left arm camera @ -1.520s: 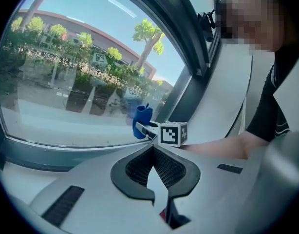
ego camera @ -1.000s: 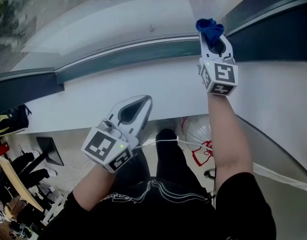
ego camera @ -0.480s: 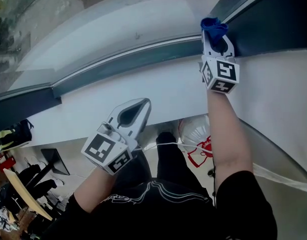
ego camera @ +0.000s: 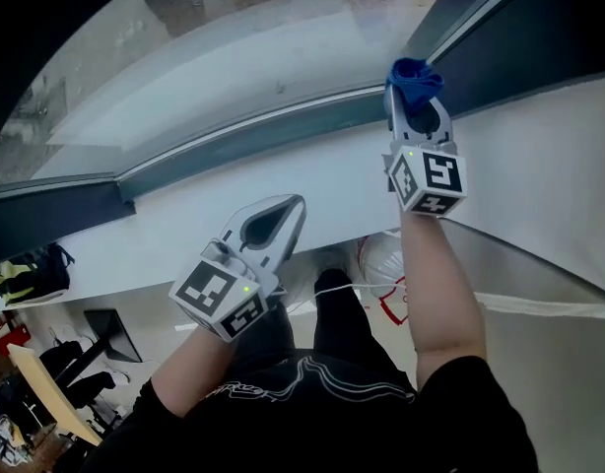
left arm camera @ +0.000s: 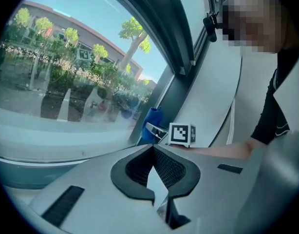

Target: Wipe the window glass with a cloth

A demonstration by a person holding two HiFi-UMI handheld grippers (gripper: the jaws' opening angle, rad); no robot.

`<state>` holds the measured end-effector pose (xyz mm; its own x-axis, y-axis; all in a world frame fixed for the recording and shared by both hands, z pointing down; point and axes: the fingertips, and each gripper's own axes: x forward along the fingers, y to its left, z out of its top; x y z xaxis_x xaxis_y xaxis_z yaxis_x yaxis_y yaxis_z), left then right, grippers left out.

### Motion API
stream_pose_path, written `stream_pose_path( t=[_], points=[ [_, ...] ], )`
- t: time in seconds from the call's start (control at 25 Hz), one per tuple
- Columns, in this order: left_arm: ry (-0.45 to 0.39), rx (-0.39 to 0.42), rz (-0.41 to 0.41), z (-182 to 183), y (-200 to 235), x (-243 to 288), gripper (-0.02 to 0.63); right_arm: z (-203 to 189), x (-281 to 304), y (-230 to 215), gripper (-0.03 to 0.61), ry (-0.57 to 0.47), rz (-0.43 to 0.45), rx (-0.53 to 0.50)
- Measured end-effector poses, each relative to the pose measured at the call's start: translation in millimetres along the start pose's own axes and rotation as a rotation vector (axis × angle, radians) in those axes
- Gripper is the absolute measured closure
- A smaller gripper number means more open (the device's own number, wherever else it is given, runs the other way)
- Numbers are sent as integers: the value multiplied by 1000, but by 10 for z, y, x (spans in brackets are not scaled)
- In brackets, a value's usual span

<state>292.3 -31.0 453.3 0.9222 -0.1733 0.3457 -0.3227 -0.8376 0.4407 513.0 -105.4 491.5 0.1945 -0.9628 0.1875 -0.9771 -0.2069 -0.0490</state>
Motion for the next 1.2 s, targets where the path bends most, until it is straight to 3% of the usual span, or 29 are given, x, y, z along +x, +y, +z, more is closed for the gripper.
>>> stream_pose_path(
  t=[0.16,0.52,0.72,0.96,1.08,1.2],
  points=[
    [-55,66,-39,477,-111,-513,609,674,-501,736,486,-34,127,3],
    [-154,211,-107,1830,-690,-2290,609,2522,-1956,2716,486,10,566,66],
    [-250,310,-117,2597,-1027,-3263,609,3530,-2560,3618,485,-52,807,-5],
    [-279,383,-126,2865,-1592,-4114,609,4156,-3205,4304,485,-38,955,-1],
    [-291,412,-124,2929,-1669,-4346,609,4279,-3333,4469,485,-38,980,-15],
    [-303,389,-134,2949,-1655,-4493,609,4307,-3373,4556,485,-28,993,3]
  ],
)
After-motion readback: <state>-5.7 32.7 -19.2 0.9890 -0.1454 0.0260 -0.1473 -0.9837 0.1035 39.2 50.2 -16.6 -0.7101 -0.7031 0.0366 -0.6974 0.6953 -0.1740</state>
